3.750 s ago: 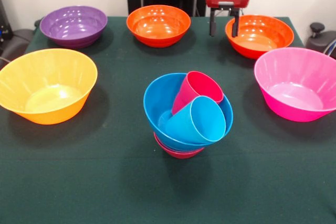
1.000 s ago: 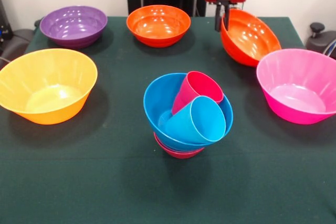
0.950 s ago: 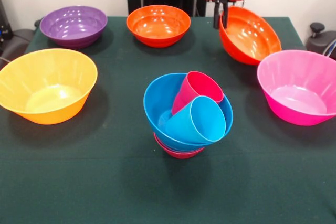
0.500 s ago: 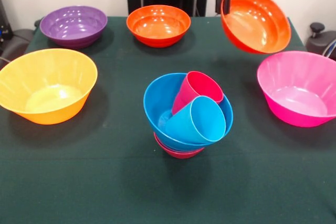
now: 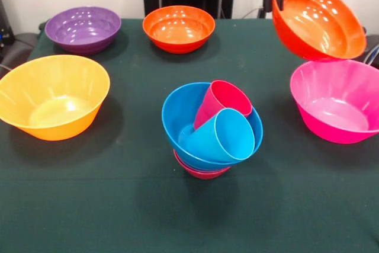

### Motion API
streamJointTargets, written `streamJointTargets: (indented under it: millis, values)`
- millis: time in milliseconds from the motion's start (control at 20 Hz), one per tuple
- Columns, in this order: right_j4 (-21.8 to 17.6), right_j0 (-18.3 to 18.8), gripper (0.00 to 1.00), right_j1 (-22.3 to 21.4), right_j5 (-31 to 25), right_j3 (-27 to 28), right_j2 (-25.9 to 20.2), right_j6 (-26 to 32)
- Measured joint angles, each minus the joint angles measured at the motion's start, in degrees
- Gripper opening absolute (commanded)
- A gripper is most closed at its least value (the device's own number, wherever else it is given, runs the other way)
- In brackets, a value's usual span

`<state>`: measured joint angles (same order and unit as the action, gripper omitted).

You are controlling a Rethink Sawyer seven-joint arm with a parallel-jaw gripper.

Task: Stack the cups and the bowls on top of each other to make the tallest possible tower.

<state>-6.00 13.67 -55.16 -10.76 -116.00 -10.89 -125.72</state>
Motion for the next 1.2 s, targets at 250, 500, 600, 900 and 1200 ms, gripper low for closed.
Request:
streamJointTargets:
  millis: [250,500,600,900,1200]
  values:
    - [0.0,0.6,0.00,0.0,-3.9,5.7,-1.3,0.0]
    - [-2.5,2.5,0.00,0.0,-6.2,11.4,-2.8,0.0]
    - [-4.7,3.8,0.00,0.0,-6.6,13.7,-3.3,0.0]
    - [-11.3,6.6,0.00,-1.0,-7.5,18.6,-3.5,0.0]
    - [-17.4,8.9,0.00,-2.3,-7.7,23.4,-3.8,0.2]
